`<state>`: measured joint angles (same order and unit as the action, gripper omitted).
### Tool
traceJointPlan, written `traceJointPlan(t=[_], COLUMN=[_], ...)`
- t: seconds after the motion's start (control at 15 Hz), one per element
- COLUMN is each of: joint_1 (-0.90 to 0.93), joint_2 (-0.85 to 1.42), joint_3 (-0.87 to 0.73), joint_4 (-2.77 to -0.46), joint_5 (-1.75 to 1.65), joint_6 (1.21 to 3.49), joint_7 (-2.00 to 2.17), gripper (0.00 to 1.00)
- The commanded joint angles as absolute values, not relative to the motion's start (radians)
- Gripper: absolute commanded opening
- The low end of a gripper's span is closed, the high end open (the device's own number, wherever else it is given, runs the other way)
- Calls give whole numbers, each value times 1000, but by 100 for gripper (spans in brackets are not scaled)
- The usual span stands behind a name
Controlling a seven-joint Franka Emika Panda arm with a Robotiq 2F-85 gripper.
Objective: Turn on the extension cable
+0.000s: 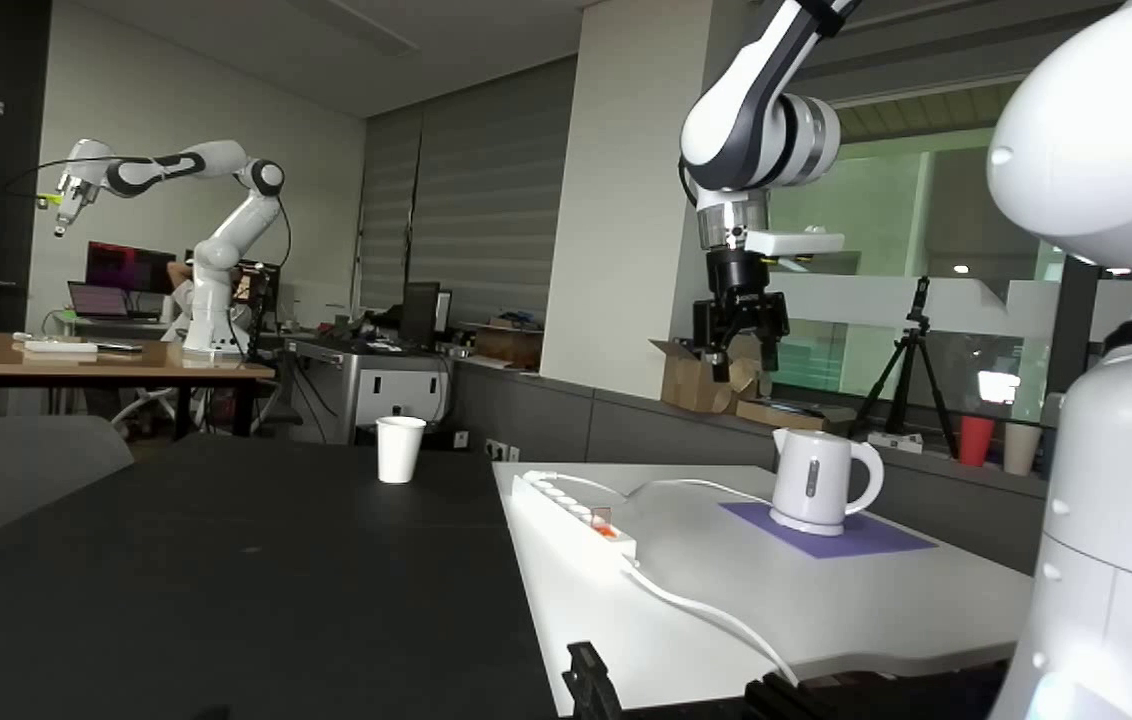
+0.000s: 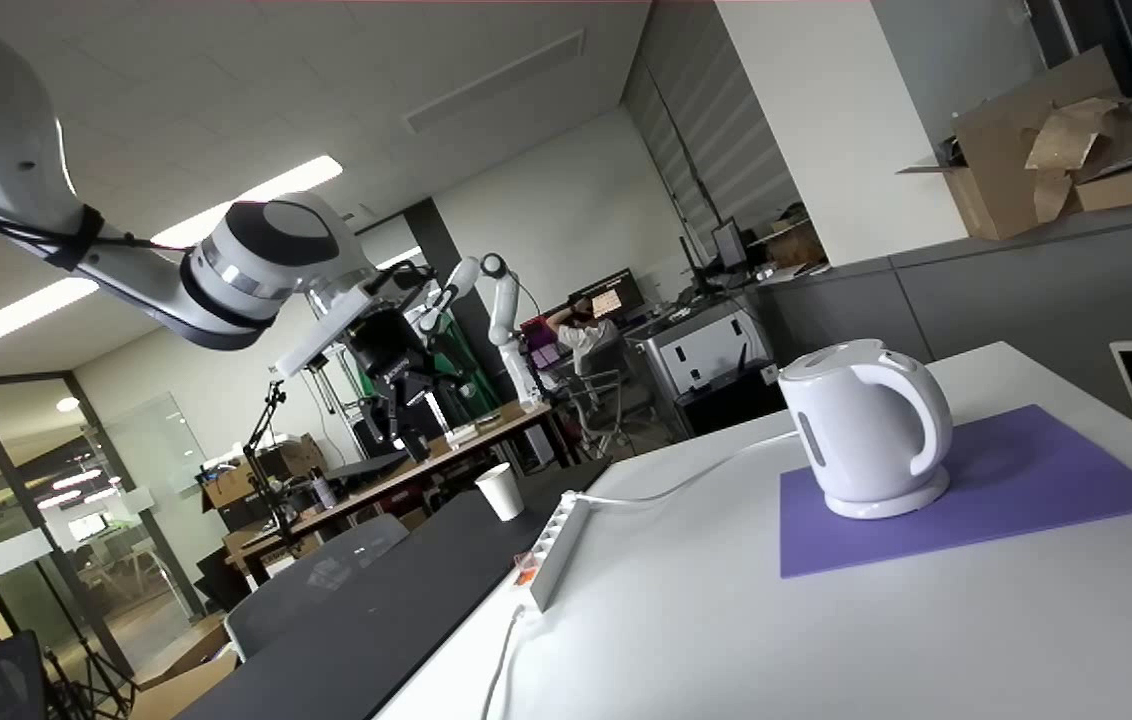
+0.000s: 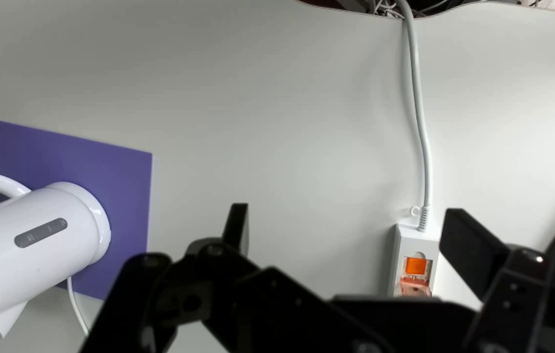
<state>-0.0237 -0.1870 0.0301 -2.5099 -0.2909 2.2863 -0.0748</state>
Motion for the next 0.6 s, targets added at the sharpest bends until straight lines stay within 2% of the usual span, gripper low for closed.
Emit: traceJointPlan(t=[0.0, 0.13, 0.47, 0.53], joint_1=[-17, -17, -26, -25], joint_2=[-187, -187, -102, -75], joint_3=[24, 24, 18, 16], joint_4=[-2509, -2509, -2498, -2490], joint_5=[-291, -291, -277, -264], joint_6=[2284, 2284, 2560, 2604], joint_7=[-74, -74, -21, -29], gripper=[100, 100, 100, 88])
